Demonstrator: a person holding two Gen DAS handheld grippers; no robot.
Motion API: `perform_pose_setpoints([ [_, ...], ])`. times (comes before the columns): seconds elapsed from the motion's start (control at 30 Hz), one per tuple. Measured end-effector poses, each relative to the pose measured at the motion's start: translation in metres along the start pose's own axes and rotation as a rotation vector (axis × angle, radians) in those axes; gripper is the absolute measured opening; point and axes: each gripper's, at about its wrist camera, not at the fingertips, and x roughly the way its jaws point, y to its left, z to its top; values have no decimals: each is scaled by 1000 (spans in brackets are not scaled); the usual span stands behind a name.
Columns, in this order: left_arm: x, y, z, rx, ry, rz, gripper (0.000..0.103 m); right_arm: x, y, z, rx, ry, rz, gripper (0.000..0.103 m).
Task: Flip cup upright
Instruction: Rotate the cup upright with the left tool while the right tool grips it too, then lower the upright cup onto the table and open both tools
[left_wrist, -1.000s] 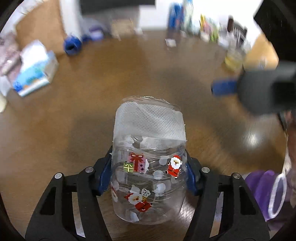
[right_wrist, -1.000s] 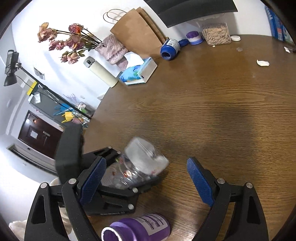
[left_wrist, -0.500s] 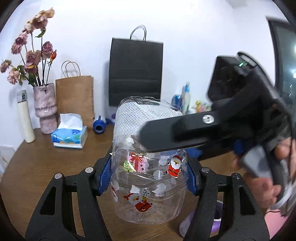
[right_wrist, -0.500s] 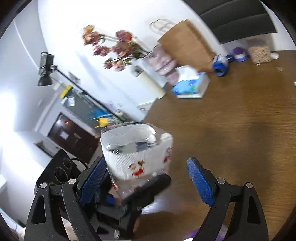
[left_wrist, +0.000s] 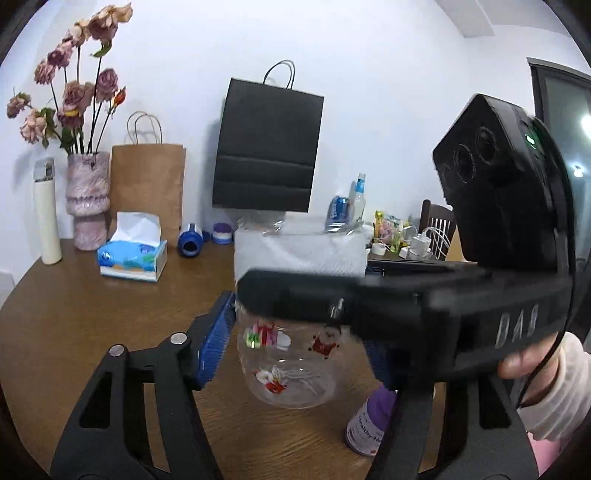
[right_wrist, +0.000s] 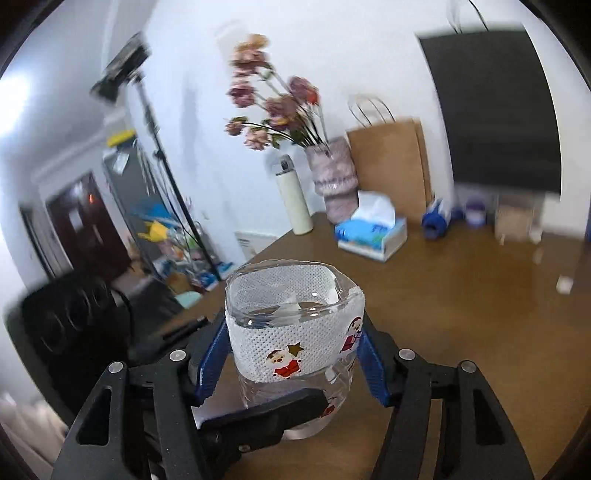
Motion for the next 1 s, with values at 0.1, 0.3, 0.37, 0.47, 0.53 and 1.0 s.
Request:
perform_pose_setpoints([
  [0.1,5,-2,0,4,2,7,60,-3,-5,-5,-42,-33,-10,71],
  [0.3,4,-10,-9,11,45,6,59,2,-9,-14,-39,16,-21,71],
  [0.37,-9,-22,-18,37,37,5,59,-11,18,-25,-139,8,-124,71],
  [0.47,-23,-39,-41,60,64,0,59,-29,43,-54,-204,-67,-181,71],
  [0.53,-19,-42,-55,50,119,2,59,-25,39,-71,-168,-33,-161,74],
  [1.0,0,-43,-69,-67,195,29,59,-9,4,-88,-46,23,-69,74],
])
